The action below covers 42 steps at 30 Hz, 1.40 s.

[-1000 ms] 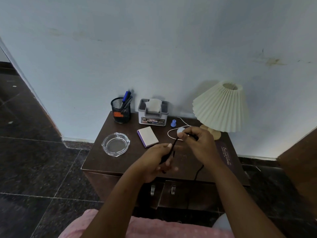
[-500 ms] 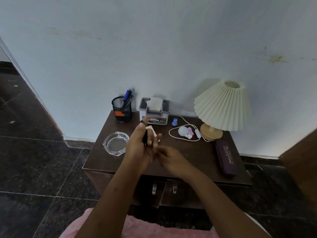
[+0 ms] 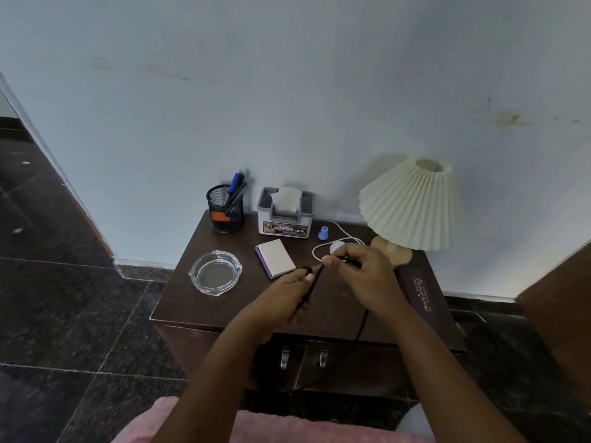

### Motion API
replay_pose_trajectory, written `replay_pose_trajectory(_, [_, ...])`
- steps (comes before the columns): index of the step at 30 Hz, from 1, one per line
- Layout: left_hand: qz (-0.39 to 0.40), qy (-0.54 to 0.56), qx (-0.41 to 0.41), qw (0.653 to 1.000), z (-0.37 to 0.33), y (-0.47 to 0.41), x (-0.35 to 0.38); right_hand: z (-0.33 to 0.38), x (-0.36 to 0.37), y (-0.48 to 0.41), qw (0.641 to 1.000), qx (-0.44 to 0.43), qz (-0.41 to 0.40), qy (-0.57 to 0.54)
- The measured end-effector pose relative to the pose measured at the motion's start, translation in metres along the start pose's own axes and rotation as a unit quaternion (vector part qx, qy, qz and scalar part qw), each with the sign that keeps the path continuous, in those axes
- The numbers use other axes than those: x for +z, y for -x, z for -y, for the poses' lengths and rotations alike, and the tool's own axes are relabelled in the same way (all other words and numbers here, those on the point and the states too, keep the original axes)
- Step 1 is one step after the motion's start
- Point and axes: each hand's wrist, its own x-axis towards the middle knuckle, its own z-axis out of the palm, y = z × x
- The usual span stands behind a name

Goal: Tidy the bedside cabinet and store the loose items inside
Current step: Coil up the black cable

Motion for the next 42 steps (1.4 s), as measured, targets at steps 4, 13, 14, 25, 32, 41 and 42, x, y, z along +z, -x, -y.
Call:
replay_pose_trajectory(4, [0.101, 0.148, 0.015, 0.984, -0.005, 0.008, 0.003, -0.004, 0.001, -0.001, 0.998, 0.023, -0.039, -0.042])
replay_pose_trajectory(13, [0.113, 0.339, 0.062, 0.932, -0.012, 0.016, -0.008, -0.005, 0.017, 0.003, 0.983, 0.148, 0.072, -0.083])
replay_pose_trajectory(14, [0.083, 0.359, 0.078, 0.926, -0.012, 0.014, -0.006, -0.005, 0.021, 0.004, 0.980, 0.149, 0.095, -0.091])
replay_pose_trajectory(25, [-0.169, 0.215, 0.234, 0.933, 0.001, -0.009, -0.015, 0.007, 0.042, 0.011, 0.962, 0.048, 0.260, 0.068])
replay_pose_trajectory(32, [-0.245, -0.179, 0.185, 0.935, 0.014, -0.017, -0.018, 0.018, 0.033, 0.017, 0.972, -0.045, 0.220, 0.072])
replay_pose_trajectory(41, [0.119, 0.118, 0.009, 0.986, -0.003, 0.006, 0.003, 0.006, 0.001, 0.000, 0.998, -0.012, -0.023, -0.064])
replay_pose_trajectory(42, [0.141, 0.145, 0.006, 0.979, -0.006, 0.009, 0.001, 0.004, 0.001, -0.001, 0.996, 0.004, -0.049, -0.077])
